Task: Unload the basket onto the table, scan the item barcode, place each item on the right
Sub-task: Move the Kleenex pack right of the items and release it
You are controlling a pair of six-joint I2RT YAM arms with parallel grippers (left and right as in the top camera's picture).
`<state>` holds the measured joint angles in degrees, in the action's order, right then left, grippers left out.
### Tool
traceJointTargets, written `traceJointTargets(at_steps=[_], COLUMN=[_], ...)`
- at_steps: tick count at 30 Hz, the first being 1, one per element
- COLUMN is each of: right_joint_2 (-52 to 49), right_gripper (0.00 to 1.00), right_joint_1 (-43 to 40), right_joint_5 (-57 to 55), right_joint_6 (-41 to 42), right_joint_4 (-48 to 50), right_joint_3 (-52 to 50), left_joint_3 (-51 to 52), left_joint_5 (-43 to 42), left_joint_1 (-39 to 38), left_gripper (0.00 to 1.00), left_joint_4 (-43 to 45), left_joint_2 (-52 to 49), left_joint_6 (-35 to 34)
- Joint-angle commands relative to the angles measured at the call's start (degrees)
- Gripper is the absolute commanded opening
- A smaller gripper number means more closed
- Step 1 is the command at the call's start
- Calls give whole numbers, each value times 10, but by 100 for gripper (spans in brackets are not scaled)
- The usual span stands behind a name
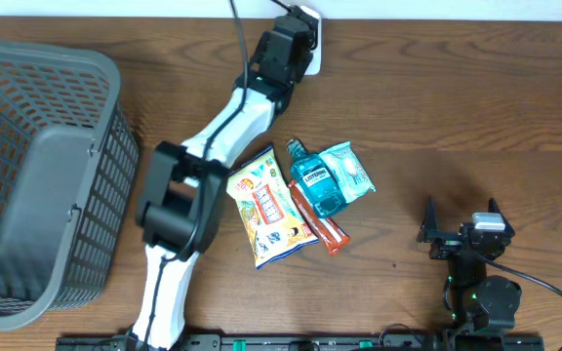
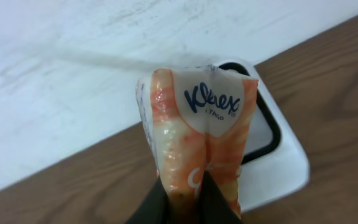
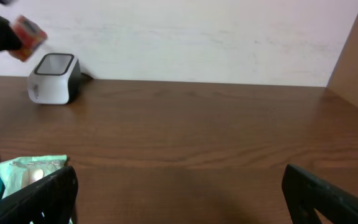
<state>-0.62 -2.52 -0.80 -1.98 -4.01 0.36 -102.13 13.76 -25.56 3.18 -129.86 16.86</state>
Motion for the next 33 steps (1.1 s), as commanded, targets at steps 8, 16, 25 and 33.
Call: traceJointTargets(at_steps=[8,16,25,33], right_joint_2=[3,3,3,3], right_gripper=[99,99,99,99], right_joint_1=[5,5,5,5], right_joint_5=[3,3,3,3], right_joint_6=[-4,-5,-4,-4], right_joint_4=[-2,-2,-2,-2], right_joint_3=[-1,-1,-1,-1], left_joint_3=[-45,-45,-46,-46], left_joint_5=[63,63,54,-71], left_joint_1=[-3,-5,-65,-134], left_gripper=[8,8,8,8], left_joint_4=[64,80,10,-78], left_joint_2=[-69,-71,-64,-61], left_joint_6=[143,143,-35,-219])
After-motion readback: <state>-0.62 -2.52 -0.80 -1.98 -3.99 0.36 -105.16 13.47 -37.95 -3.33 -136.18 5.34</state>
